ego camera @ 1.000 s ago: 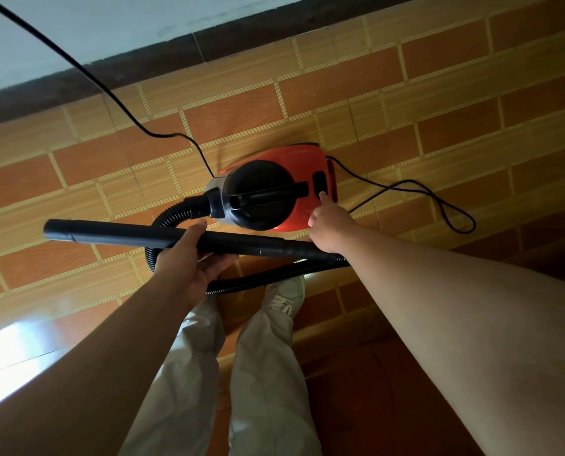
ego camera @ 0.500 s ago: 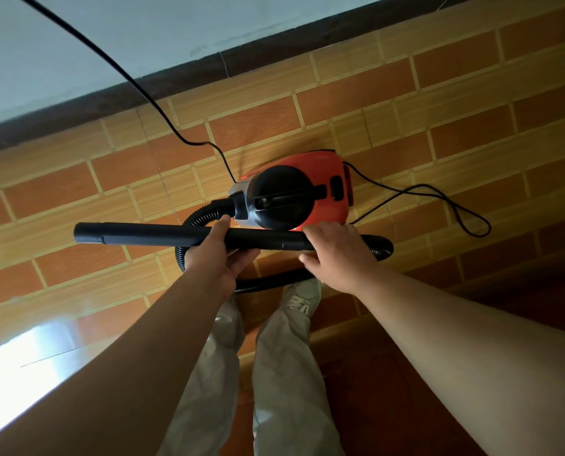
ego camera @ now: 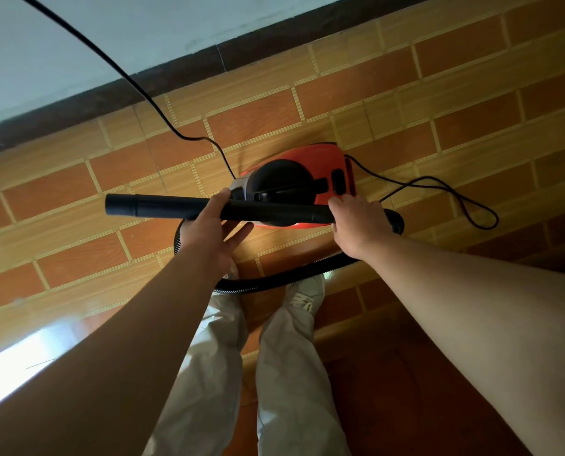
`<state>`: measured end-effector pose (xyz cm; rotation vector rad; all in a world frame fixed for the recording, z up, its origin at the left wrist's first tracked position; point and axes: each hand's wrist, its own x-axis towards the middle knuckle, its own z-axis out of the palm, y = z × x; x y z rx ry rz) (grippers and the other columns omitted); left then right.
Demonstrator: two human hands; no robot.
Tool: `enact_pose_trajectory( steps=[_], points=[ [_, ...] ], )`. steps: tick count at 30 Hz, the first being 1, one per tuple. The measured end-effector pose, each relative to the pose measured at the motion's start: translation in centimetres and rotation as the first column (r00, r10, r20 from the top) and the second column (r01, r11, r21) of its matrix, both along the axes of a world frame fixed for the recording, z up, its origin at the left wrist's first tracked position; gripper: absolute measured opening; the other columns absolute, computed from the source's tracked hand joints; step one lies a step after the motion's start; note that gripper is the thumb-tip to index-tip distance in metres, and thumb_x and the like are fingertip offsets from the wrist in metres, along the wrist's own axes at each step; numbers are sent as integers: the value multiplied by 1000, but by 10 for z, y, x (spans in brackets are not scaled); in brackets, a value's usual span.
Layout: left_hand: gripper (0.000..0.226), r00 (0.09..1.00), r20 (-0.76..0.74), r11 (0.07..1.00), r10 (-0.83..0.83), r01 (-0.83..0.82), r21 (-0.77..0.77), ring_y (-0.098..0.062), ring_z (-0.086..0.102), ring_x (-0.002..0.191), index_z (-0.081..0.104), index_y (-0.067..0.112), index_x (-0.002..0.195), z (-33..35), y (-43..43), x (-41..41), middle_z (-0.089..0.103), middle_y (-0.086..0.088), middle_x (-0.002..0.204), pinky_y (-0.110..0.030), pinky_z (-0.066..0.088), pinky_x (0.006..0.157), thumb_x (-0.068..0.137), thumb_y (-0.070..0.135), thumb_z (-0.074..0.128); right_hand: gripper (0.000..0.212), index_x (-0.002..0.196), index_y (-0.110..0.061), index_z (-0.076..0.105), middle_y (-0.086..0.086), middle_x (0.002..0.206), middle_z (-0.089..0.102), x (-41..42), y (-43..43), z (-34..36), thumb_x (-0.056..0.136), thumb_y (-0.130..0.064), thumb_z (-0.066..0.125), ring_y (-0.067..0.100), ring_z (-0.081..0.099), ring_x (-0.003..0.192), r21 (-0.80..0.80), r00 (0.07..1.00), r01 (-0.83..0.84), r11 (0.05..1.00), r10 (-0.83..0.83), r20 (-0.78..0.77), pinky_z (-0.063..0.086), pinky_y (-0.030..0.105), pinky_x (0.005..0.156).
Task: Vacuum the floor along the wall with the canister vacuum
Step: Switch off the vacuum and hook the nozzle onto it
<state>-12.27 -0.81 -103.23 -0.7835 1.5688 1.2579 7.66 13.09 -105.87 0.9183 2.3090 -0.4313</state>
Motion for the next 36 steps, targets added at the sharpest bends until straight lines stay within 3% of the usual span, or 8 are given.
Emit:
enact_pose_trajectory(
  steps=[3,7,12,17,21,23,28,36],
  points=[
    [57,1000,-11,999,-11,11,32,-32,76,93,50,3,134,1,6,-2,70,-19,117,-51,62,78,86,16,79,44,124,-10,51,9,112,61,1,-3,-1,93,-33,72,30,63,103,36,991,105,994,-102,-82,53,46,88],
    [41,999,-48,1000,-4,4,-2,-33,76,90,52,4,121,0,5,-6,68,-19,106,-50,63,73,88,14,75,63,125,-10,50,11,117,53,-7,-3,-3,81,-47,78,30,57,103,-4,967,76,997,-75,-243,52,44,86],
    [28,993,-103,992,54,-65,-108,-30,76,85,54,6,106,0,-9,-22,67,-15,90,-49,63,69,87,16,72,77,144,-11,42,10,140,46,-32,-3,6,85,-58,58,30,46,128,-180,939,-22,983,-42,-342,40,47,109],
    [21,990,-106,985,88,-102,-139,-29,75,85,54,8,97,0,-21,-29,67,-12,84,-50,63,71,90,18,72,76,153,-18,37,9,150,46,-62,6,-2,99,-70,31,31,39,141,-241,992,-47,969,16,-127,27,51,119],
    [34,980,-126,977,151,-168,-134,-29,76,88,57,6,111,-1,-25,-30,69,-14,95,-50,63,71,89,23,76,101,150,-21,38,12,138,49,-78,15,-4,77,-91,47,34,49,126,-270,980,-193,943,196,-15,38,50,108],
    [41,978,-131,974,162,-180,-137,-29,76,90,58,4,117,-2,-26,-27,70,-15,99,-50,63,70,88,25,77,100,149,-19,37,11,134,50,-81,18,-5,75,-82,63,33,50,122,-246,963,-257,935,268,12,42,48,103],
    [48,975,-150,975,166,-185,-123,-28,77,88,57,2,124,8,-27,-13,72,-19,111,-51,63,71,88,25,78,65,123,-17,48,4,110,55,-81,12,-6,76,-52,75,26,53,102,-231,973,-223,947,232,12,43,42,91],
    [21,978,-199,995,64,-78,-61,-29,76,94,58,8,99,38,-17,20,70,-15,97,-51,63,77,92,21,72,54,105,-23,39,0,100,52,-33,8,10,76,-50,76,25,53,94,-265,997,-67,962,53,-58,38,39,84]
  ],
)
